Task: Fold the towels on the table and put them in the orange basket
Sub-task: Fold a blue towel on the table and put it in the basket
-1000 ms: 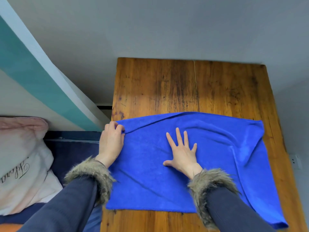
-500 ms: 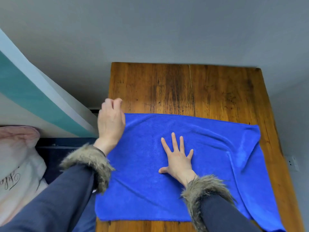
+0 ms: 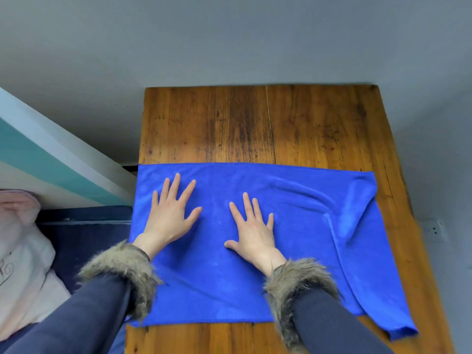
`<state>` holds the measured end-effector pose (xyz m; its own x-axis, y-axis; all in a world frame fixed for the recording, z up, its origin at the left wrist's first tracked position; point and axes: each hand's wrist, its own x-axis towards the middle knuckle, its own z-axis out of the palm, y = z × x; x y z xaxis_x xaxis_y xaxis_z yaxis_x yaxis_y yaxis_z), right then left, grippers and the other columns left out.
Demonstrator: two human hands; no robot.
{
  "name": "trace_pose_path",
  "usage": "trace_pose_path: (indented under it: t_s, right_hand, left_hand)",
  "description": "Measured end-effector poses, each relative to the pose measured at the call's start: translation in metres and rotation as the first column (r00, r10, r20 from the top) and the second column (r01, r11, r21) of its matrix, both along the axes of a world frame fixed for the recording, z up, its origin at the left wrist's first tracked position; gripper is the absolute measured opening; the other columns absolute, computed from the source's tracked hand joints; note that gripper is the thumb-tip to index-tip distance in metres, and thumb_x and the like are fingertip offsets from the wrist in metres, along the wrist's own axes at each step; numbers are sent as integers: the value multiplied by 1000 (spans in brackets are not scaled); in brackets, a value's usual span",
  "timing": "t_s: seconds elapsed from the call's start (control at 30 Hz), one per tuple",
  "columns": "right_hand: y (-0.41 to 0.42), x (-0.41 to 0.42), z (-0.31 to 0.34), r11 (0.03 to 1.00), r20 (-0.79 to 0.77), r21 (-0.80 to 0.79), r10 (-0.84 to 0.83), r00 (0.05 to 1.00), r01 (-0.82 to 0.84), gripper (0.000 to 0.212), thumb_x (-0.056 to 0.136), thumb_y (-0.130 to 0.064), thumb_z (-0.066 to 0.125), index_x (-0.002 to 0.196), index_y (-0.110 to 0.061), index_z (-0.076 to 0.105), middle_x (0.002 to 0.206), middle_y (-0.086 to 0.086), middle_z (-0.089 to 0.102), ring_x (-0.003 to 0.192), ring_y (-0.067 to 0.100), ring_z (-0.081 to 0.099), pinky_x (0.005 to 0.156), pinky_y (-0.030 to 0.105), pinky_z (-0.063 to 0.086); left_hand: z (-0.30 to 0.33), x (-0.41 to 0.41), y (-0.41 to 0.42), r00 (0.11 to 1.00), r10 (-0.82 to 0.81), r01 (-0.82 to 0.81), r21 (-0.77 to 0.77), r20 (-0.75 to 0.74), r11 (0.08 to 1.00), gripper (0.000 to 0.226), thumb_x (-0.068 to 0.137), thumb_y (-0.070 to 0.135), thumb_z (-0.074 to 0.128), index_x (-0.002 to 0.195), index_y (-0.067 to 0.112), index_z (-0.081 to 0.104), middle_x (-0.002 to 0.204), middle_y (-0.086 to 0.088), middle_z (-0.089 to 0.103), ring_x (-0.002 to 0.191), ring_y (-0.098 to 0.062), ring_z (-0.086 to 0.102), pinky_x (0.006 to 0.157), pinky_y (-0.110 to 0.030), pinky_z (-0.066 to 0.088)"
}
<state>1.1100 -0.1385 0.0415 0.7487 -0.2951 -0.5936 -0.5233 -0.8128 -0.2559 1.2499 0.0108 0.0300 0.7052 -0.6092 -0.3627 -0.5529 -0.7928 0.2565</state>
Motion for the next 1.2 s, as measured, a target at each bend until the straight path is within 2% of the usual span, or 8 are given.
trace_pose_path:
  t_s: [0.17, 0.33, 0.47, 0.63, 0.87, 0.97, 1.07, 1.2]
  right_hand:
    - [-40, -61, 15, 974, 261, 4, -220, 940, 226, 54, 95, -32, 48, 144, -16, 31, 159, 4, 4, 146, 19, 3, 117, 45, 4]
    - [-109, -133, 25, 862, 454, -120, -393, 799, 492, 35, 90, -19, 55, 124, -8, 57, 139, 11, 47, 130, 29, 41, 101, 44, 33]
    - [-163, -190, 17, 814, 362, -169, -473, 803, 556, 46, 93, -22, 51, 137, -11, 42, 147, 8, 36, 137, 26, 30, 105, 42, 28]
    - [-185, -227, -6, 976, 115, -159, -129, 985, 147, 68, 96, -42, 41, 150, -23, 6, 158, -1, -9, 145, 18, -12, 117, 41, -1]
    - [-235, -244, -11, 979, 55, -185, -72, 996, 81, 72, 95, -49, 41, 150, -26, 1, 158, -2, -12, 145, 20, -11, 117, 43, -1]
    - [-254, -247, -7, 961, 150, -101, -242, 959, 259, 66, 94, -38, 49, 149, -20, 17, 158, 3, 8, 145, 23, 8, 115, 40, 16]
    - [-255, -248, -7, 845, 305, -6, -508, 806, 535, 48, 91, -31, 56, 134, -13, 42, 132, 7, 46, 121, 26, 42, 97, 37, 37]
    - [-256, -242, -9, 735, 129, 41, -676, 725, 677, 31, 90, -30, 57, 115, -11, 54, 115, 7, 59, 106, 29, 54, 83, 35, 44]
  left_hand:
    - [5, -81, -43, 998, -55, 54, -39, -34, 998, 63, 97, 41, 38, 150, 31, 5, 158, -2, -10, 145, -25, -10, 116, -48, 3]
    - [4, -170, -101, 976, -212, 210, -35, -54, 977, 61, 98, 41, 34, 150, 31, 3, 158, -2, -14, 145, -26, -13, 115, -51, 2]
    - [-1, -216, -147, 955, -286, 289, 18, -81, 957, 69, 95, 50, 36, 149, 34, -4, 156, -1, -22, 143, -26, -18, 113, -58, 0]
    - [-6, -231, -174, 954, -275, 292, 158, -121, 943, 106, 76, 67, 55, 144, 35, -20, 152, 0, -31, 141, -28, -25, 107, -66, 0]
    - [-3, -239, -184, 967, -227, 251, 272, -117, 929, 117, 70, 65, 64, 143, 37, -24, 151, 3, -33, 142, -25, -24, 107, -67, 11]
    - [0, -240, -190, 968, -207, 241, 300, -140, 923, 118, 71, 63, 65, 141, 37, -26, 150, 3, -35, 141, -26, -26, 106, -69, 11]
    - [1, -240, -194, 970, -188, 229, 330, -150, 916, 121, 70, 61, 68, 141, 37, -27, 149, 2, -37, 141, -27, -26, 104, -70, 13]
    - [4, -241, -199, 973, -164, 213, 355, -163, 910, 123, 69, 56, 71, 141, 37, -27, 149, 1, -37, 141, -27, -26, 103, -71, 15]
